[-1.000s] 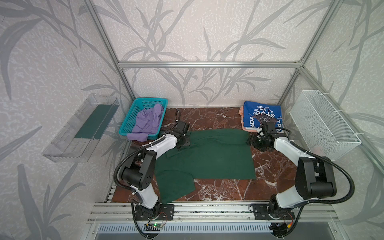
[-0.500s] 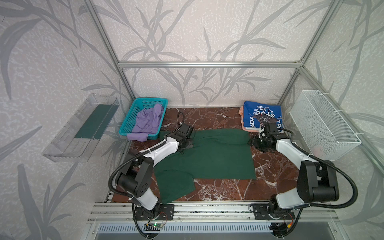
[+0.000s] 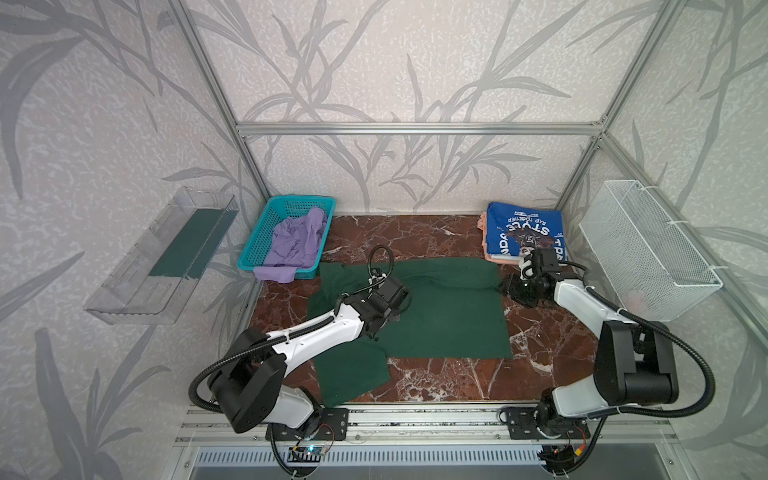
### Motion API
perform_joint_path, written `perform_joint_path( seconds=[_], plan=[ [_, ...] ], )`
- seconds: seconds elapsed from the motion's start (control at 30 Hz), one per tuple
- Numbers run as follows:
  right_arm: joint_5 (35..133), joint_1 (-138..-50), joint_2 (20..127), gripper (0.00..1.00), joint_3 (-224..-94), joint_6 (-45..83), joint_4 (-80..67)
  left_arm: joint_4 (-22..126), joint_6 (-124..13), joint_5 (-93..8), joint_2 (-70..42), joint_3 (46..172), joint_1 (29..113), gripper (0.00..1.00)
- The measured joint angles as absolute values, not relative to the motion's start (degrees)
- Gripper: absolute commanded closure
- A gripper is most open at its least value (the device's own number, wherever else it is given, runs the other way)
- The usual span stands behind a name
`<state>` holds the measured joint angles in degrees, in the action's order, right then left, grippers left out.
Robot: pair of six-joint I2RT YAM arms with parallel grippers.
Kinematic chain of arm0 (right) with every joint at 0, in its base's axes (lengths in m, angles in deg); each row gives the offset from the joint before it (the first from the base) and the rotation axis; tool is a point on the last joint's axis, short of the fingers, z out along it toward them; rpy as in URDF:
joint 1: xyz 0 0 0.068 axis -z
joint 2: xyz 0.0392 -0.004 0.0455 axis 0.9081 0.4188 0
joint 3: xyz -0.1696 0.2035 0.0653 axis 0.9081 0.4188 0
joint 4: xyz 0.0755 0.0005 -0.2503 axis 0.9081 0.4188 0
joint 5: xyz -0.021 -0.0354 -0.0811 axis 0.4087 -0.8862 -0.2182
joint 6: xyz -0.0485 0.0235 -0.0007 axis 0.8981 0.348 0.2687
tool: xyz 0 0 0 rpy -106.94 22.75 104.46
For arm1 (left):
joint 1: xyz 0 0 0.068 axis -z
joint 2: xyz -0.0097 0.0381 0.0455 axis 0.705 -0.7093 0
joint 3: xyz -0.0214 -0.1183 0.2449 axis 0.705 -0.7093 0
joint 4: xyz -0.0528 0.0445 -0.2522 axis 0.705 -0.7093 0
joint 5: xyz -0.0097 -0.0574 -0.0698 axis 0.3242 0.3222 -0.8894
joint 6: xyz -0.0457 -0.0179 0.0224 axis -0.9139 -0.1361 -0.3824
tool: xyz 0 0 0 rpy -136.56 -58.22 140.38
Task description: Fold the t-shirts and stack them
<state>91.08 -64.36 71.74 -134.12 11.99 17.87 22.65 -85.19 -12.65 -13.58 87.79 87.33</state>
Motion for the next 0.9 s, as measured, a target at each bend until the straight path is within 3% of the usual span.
perform_joint_path(
  seconds=[0.17, 0.37, 0.53, 0.7, 0.8, 0.9],
  plan=[
    [93.04, -64.55, 71.48, 0.37, -133.12, 12.32, 17.73, 19.19, -85.76, -5.57, -11.33, 87.9, 84.44, 0.55],
    [94.79, -72.27, 69.18, 0.37, -131.39, 11.27, 15.92, 21.18, -82.15, -5.68, -10.35, 87.99, 72.16, 0.52],
    [95.58, -81.56, 69.22, 0.38, -131.37, 9.15, 13.43, 22.71, -78.96, -9.13, -17.67, 92.71, 65.49, 0.5],
    [95.49, -83.92, 69.77, 0.39, -131.37, 7.03, 12.16, 22.8, -77.19, -13.2, -25.08, 95.84, 63.0, 0.5],
    [95.12, -84.42, 69.79, 0.4, -131.37, 6.28, 12.09, 21.6, -76.71, -16.06, -27.22, 96.51, 62.52, 0.54],
    [94.59, -84.51, 69.79, 0.4, -131.37, 6.04, 12.16, 20.94, -76.55, -18.71, -27.81, 97.08, 62.5, 0.7]
  ],
)
